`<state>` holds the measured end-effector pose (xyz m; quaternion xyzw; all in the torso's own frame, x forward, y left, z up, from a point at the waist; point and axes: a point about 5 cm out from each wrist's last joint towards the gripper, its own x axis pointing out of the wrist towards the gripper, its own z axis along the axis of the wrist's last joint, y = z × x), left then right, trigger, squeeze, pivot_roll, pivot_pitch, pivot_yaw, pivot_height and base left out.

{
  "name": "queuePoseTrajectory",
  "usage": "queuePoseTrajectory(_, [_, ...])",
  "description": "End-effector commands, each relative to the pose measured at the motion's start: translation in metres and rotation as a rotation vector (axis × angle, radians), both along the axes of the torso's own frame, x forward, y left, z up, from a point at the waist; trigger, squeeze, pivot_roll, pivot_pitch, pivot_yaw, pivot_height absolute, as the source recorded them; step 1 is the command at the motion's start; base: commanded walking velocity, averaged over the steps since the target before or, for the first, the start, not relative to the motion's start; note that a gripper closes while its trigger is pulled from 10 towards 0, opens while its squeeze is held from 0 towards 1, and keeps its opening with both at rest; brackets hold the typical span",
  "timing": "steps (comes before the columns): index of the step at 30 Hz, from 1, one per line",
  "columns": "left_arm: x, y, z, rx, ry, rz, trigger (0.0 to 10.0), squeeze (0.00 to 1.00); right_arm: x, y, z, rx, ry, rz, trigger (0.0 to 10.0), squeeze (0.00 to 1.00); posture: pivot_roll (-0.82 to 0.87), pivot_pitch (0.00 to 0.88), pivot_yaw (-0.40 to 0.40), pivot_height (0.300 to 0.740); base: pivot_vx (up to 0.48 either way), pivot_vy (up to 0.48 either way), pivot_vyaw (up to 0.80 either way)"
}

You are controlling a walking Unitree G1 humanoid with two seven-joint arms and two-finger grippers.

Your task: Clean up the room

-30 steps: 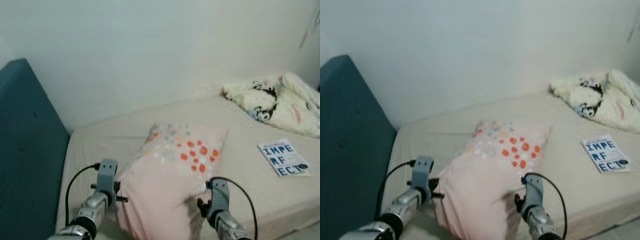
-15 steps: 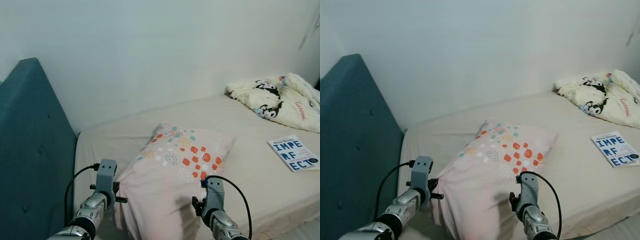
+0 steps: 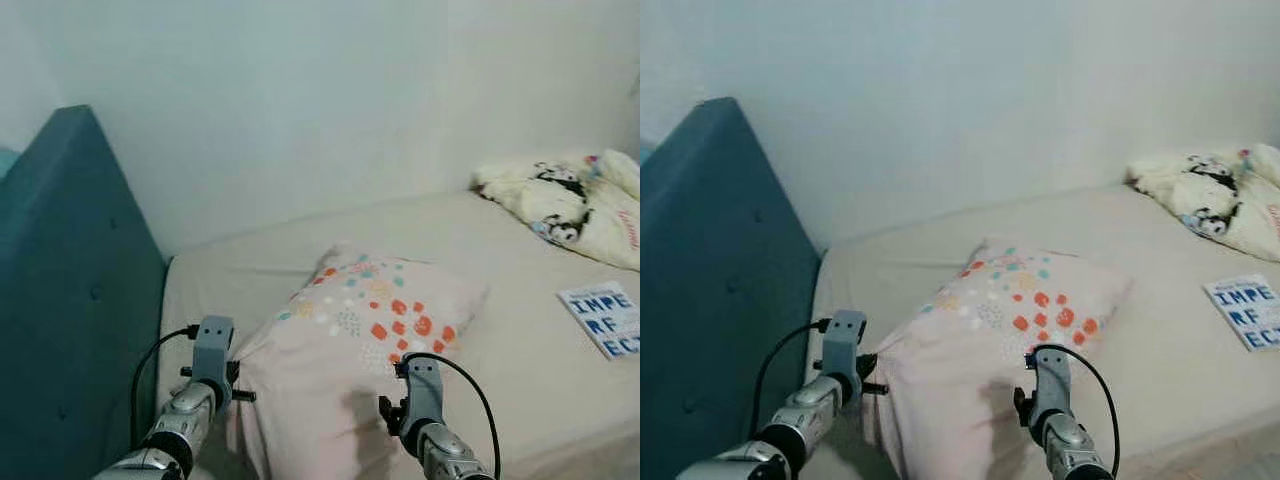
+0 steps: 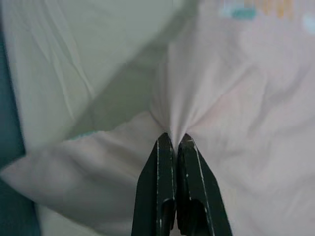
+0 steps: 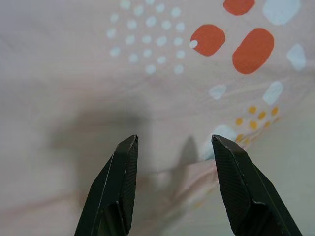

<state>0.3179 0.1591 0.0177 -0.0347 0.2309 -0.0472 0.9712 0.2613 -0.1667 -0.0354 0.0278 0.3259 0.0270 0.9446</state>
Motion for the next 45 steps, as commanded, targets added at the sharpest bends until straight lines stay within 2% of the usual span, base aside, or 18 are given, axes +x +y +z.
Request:
queuePoseTrajectory(1, [0.012, 0.023, 0.017, 0.025, -0.061, 0.098, 10.0, 0.00, 0.000, 0.004, 0.000, 0.009, -0.008, 0.011, 10.0, 0.00, -0.07, 0.000, 0.069, 0.740, 0.000, 0.000, 0.79])
queuePoseTrajectory(4, [0.015, 0.039, 0.023, 0.066, -0.066, 0.162, 10.0, 0.00, 0.001, 0.005, 0.001, 0.017, -0.017, 0.010, 10.0, 0.00, -0.07, 0.000, 0.071, 0.740, 0.000, 0.000, 0.78])
queuePoseTrajectory(5, [0.009, 0.064, 0.021, 0.138, -0.029, 0.257, 10.0, 0.00, 0.001, 0.005, 0.001, 0.027, -0.018, 0.009, 10.0, 0.00, -0.07, 0.000, 0.071, 0.740, 0.000, 0.000, 0.00])
queuePoseTrajectory(7, [-0.004, 0.089, 0.013, 0.208, 0.036, 0.355, 10.0, 0.00, 0.001, 0.005, 0.001, 0.030, -0.016, 0.005, 10.0, 0.00, -0.07, 0.000, 0.071, 0.740, 0.000, 0.000, 0.00])
queuePoseTrajectory(9, [-0.008, 0.096, 0.011, 0.225, 0.055, 0.383, 10.0, 0.00, 0.001, 0.005, 0.001, 0.030, -0.016, 0.004, 10.0, 0.00, -0.07, 0.000, 0.071, 0.740, 0.000, 0.000, 0.00])
queuePoseTrajectory(10, [-0.023, 0.113, 0.002, 0.263, 0.107, 0.451, 10.0, 0.00, 0.001, 0.005, 0.001, 0.029, -0.017, 0.007, 10.0, 0.00, -0.06, 0.000, 0.069, 0.740, 0.000, 0.000, 0.00])
queuePoseTrajectory(13, [-0.030, 0.120, -0.002, 0.283, 0.134, 0.479, 10.0, 0.00, 0.001, 0.005, 0.001, 0.029, -0.018, 0.010, 10.0, 0.00, -0.06, 0.000, 0.067, 0.740, 0.000, 0.000, 0.00])
queuePoseTrajectory(15, [-0.062, 0.144, -0.019, 0.345, 0.245, 0.594, 10.0, 0.00, 0.001, 0.007, 0.001, 0.028, -0.019, 0.025, 10.0, 0.00, -0.04, 0.000, 0.060, 0.740, 0.000, 0.000, 0.00])
queuePoseTrajectory(16, [-0.062, 0.144, -0.019, 0.345, 0.245, 0.594, 10.0, 0.00, 0.001, 0.007, 0.001, 0.028, -0.019, 0.025, 10.0, 0.00, -0.04, 0.000, 0.060, 0.740, 0.000, 0.000, 0.00])
queuePoseTrajectory(19, [-0.116, 0.166, -0.045, 0.388, 0.413, 0.723, 10.0, 0.00, 0.001, 0.010, 0.001, 0.025, -0.017, 0.049, 10.0, 0.00, -0.04, 0.000, 0.060, 0.740, 0.000, 0.000, 0.00])
queuePoseTrajectory(20, [-0.131, 0.167, -0.054, 0.392, 0.464, 0.731, 10.0, 0.00, 0.001, 0.011, 0.001, 0.023, -0.014, 0.054, 10.0, 0.00, -0.04, 0.000, 0.060, 0.740, 0.000, 0.000, 0.00])
queuePoseTrajectory(25, [-0.166, 0.162, -0.075, 0.406, 0.589, 0.679, 10.0, 0.00, 0.000, 0.012, 0.000, 0.021, -0.009, 0.059, 10.0, 0.00, -0.02, 0.000, 0.054, 0.740, 0.000, 0.000, 0.00])
queuePoseTrajectory(30, [-0.189, 0.126, -0.101, 0.282, 0.722, 0.402, 10.0, 0.00, -0.001, 0.013, -0.001, 0.021, -0.003, 0.062, 10.0, 0.00, -0.01, 0.000, 0.052, 0.740, 0.000, 0.000, 0.00])
queuePoseTrajectory(34, [-0.186, 0.104, -0.107, 0.216, 0.717, 0.218, 10.0, 0.00, -0.001, 0.014, -0.001, 0.021, -0.001, 0.062, 10.0, 0.00, -0.01, 0.000, 0.053, 0.740, 0.000, 0.000, 0.00])
queuePoseTrajectory(37, [-0.167, 0.083, -0.104, 0.114, 0.634, 0.066, 10.0, 0.00, 0.001, 0.014, 0.001, 0.021, -0.007, 0.060, 10.0, 0.00, -0.01, 0.000, 0.052, 0.740, 0.000, 0.000, 0.00])
queuePoseTrajectory(40, [-0.132, 0.053, -0.090, -0.053, 0.489, -0.167, 10.0, 0.00, 0.004, 0.012, 0.003, 0.014, -0.017, 0.048, 10.0, 0.00, -0.01, 0.000, 0.050, 0.740, 0.000, 0.000, 0.00])
queuePoseTrajectory(43, [-0.114, 0.045, -0.077, -0.115, 0.418, -0.272, 10.0, 0.00, 0.006, 0.009, 0.005, 0.009, -0.027, 0.036, 10.0, 0.00, -0.02, 0.000, 0.051, 0.740, 0.000, 0.000, 0.00])
queuePoseTrajectory(45, [-0.085, 0.035, -0.046, -0.251, 0.261, -0.382, 10.0, 0.00, 0.010, 0.004, 0.008, -0.005, -0.045, 0.006, 10.0, 0.00, -0.02, 0.000, 0.052, 0.740, 0.000, 0.000, 0.00])
